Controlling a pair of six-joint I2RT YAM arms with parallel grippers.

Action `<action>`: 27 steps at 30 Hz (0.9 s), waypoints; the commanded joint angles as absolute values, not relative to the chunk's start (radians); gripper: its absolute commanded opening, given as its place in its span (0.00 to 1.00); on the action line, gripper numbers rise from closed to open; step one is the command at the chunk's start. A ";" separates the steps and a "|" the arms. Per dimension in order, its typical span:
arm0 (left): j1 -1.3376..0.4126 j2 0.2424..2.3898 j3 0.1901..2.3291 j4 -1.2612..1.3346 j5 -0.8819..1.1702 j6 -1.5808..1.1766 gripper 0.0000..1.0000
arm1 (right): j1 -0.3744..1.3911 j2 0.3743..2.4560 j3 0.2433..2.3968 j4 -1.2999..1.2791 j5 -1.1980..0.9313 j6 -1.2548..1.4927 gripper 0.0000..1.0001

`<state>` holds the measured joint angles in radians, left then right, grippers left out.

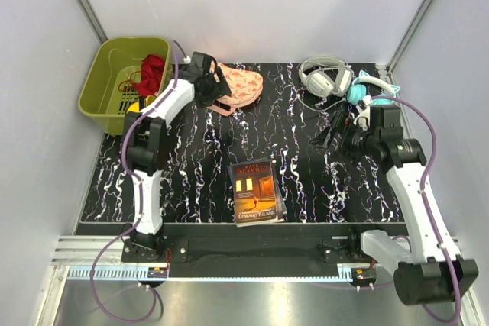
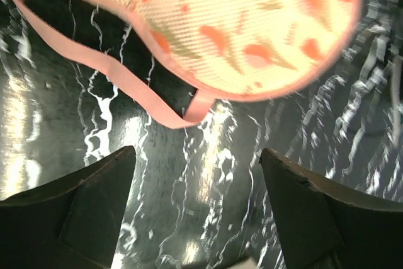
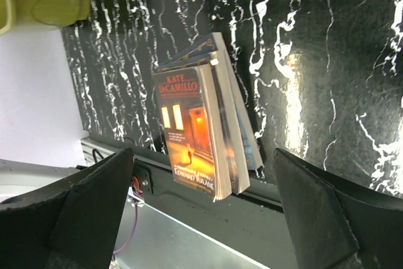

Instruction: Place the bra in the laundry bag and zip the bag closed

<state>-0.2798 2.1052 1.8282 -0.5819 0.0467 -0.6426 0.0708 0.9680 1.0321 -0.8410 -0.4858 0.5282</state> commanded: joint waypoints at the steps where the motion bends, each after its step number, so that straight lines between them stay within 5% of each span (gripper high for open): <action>1: -0.293 2.176 1.937 -0.560 -0.073 -0.810 0.79 | 0.067 1.045 1.106 -0.844 -0.466 0.468 1.00; 11: -0.287 2.348 2.026 -0.449 -0.118 -0.920 0.53 | 0.067 1.083 1.123 -0.836 -0.482 0.463 1.00; 23: -0.255 2.404 2.017 -0.416 -0.112 -0.968 0.56 | 0.066 1.083 1.126 -0.836 -0.472 0.460 1.00; 27: -0.249 2.424 2.029 -0.396 -0.092 -0.957 0.36 | 0.067 1.091 1.129 -0.839 -0.483 0.459 1.00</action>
<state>-0.2535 2.4042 1.9865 -0.4587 -0.0834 -0.9623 0.0708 1.0828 1.0863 -0.8436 -0.4805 0.4751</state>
